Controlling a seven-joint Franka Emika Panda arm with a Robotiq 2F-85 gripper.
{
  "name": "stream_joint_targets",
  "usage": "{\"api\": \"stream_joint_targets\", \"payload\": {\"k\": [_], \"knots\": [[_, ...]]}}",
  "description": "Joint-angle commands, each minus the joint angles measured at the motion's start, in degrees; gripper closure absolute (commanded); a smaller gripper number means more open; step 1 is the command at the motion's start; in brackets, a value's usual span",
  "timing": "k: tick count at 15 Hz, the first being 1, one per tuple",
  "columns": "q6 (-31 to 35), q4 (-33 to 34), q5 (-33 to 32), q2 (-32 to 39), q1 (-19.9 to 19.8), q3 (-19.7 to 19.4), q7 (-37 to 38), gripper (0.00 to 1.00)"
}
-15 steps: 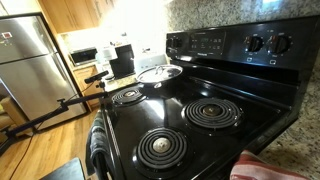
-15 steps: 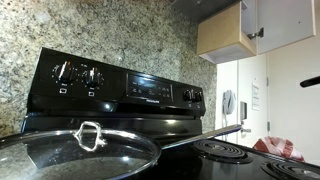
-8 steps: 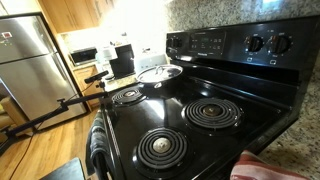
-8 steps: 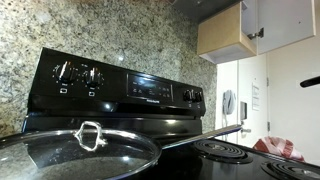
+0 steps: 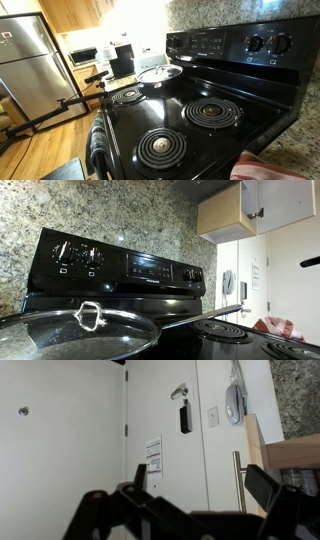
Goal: Close the top kitchen unit door
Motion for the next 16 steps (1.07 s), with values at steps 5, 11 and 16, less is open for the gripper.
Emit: {"api": "stream_joint_targets", "payload": {"k": [5,11,16], "knots": [[5.1,0.0,0.6,2.2,-0.6,-2.1,2.2,0.0],[16.4,2.4,0.4,8.2,-7.6,-3.7,7.8,0.0],[20.5,5.6,1.7,13.8,-14.1,-1.4,9.5,0.0]]}}
